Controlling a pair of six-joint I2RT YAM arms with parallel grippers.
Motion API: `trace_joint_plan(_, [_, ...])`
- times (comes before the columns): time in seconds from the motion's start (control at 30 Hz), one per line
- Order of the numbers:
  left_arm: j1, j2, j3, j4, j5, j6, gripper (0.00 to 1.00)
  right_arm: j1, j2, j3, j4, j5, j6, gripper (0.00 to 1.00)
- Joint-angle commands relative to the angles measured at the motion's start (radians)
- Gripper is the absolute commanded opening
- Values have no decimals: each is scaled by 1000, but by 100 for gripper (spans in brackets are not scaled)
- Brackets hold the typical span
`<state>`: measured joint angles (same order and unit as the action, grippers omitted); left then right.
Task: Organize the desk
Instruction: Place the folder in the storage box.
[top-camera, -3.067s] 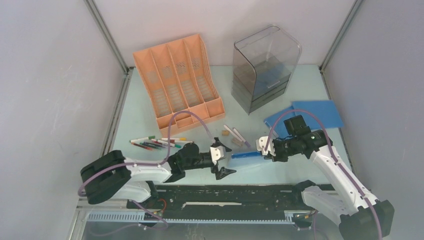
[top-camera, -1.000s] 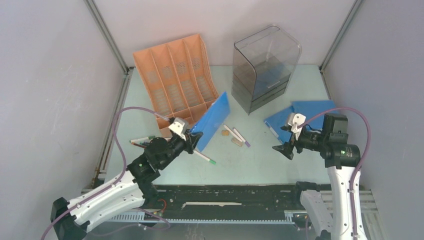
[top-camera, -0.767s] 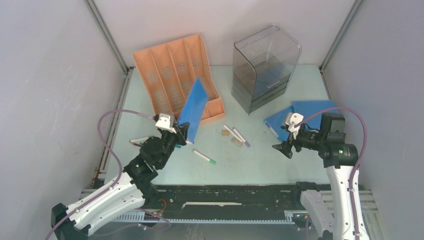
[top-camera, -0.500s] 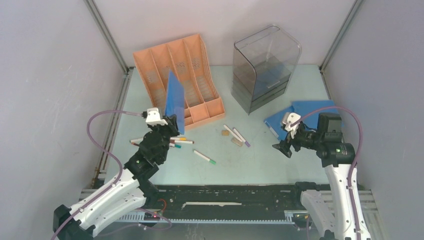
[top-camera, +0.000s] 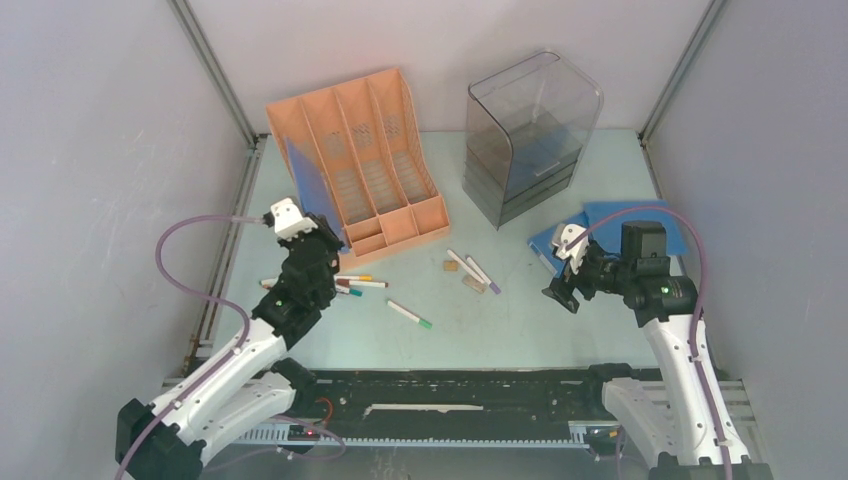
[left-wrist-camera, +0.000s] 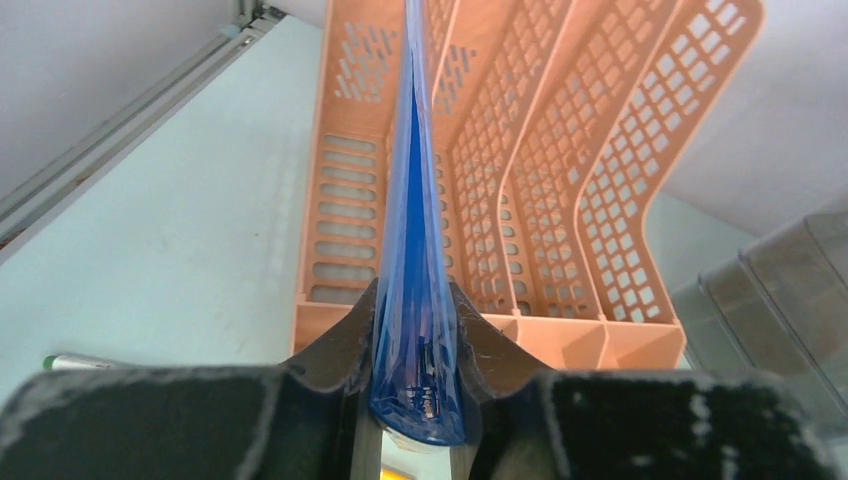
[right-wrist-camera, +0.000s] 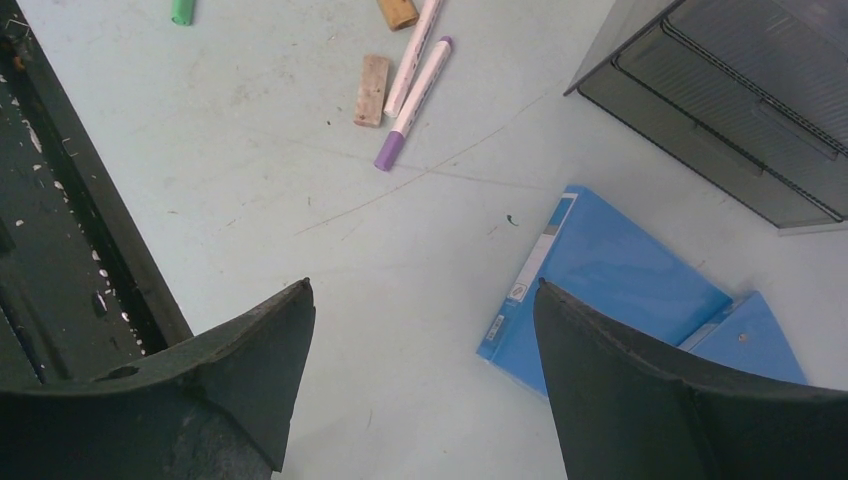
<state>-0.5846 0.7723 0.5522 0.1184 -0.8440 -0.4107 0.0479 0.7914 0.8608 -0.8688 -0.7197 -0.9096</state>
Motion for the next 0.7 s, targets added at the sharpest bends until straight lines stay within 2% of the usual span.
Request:
trace_joint_plan(0.0, [48,48,63,46,-45,-25,0,7,0,-6,40,20,12,88])
trace_joint_plan(0.47, [253,261,162,117,166,-11,0,9,7,-9,39,19,8,88])
trace_joint_plan(0.67, [283,336,187,183,171,19,0,7,5,-8,38,15,6,88])
